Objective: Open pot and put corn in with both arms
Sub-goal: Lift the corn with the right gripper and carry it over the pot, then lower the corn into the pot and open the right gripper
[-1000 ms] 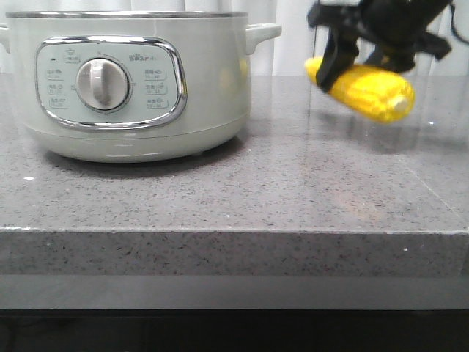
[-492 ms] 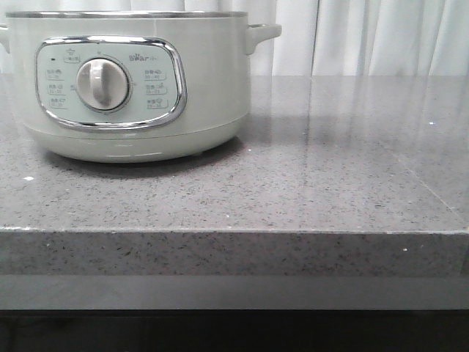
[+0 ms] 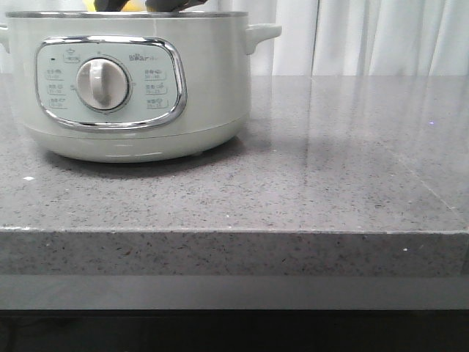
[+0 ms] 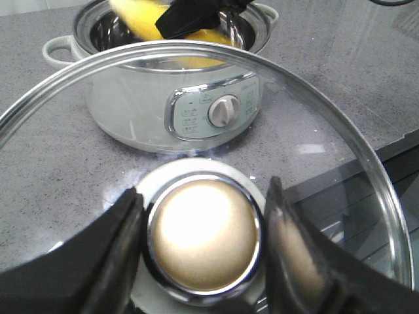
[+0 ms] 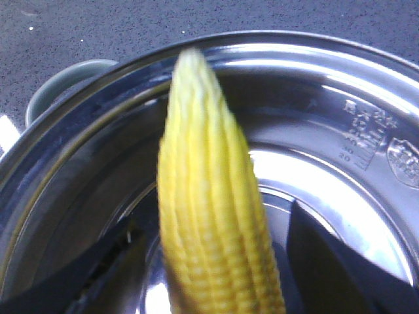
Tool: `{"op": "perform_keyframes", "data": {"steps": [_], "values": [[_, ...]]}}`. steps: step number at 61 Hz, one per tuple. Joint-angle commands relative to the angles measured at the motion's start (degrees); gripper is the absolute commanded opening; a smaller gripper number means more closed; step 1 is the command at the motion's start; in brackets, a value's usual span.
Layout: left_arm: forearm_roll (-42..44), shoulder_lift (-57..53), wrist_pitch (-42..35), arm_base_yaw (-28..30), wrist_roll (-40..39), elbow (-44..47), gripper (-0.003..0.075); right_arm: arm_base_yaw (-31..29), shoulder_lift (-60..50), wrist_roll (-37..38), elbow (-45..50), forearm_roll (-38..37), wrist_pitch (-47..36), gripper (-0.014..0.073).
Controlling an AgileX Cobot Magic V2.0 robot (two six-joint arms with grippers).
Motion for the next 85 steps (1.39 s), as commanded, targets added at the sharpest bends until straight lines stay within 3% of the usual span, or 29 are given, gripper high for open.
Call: {"op": "perform_keyframes", "data": {"steps": [1, 18, 25, 36, 40, 60, 74, 85], "values": [[-1.58, 0.64, -8.75, -0.13, -0.28, -1.98, 0.0062, -0.15, -3.71, -0.53, -2.73, 0.8, -3.3, 0.0553], [-1.58, 0.64, -8.75, -0.13, -0.28, -1.98, 0.0062, -0.62, -4.17, -0.53, -4.68, 0.62, -1.85, 0.0529], [-1.58, 0.64, -8.75, -0.13, -0.28, -1.98, 0.0062, -1.84, -4.88, -0.53, -5.22, 0.62, -0.58, 0.0364], [-1.58, 0.64, -8.75, -0.13, -0.28, -1.98, 0.0062, -4.85, -6.51, -0.53, -5.22, 0.62, 1.92, 0.0001], [-1.58, 0.64, -8.75, -0.13, -0.28, -1.98, 0.0062, -6.24, -7.12, -0.53, -5.22, 0.62, 2.83, -0.0074], [-1.58, 0.64, -8.75, -0.13, -0.28, -1.98, 0.0062, -14.89, -13.79, -0.53, -1.96, 0.21, 4.95, -0.0068], [-1.58, 0.64, -8.75, -0.13, -0.28, -1.98, 0.0062, -22.26, -25.82, -0.59, 15.16, -3.84, -3.09, -0.0068], [-1.58, 0.64, -8.75, -0.13, -0.28, -1.98, 0.0062, -23.09, -35.91, -0.8, 30.49, -5.13, -12.13, -0.0068]]}}
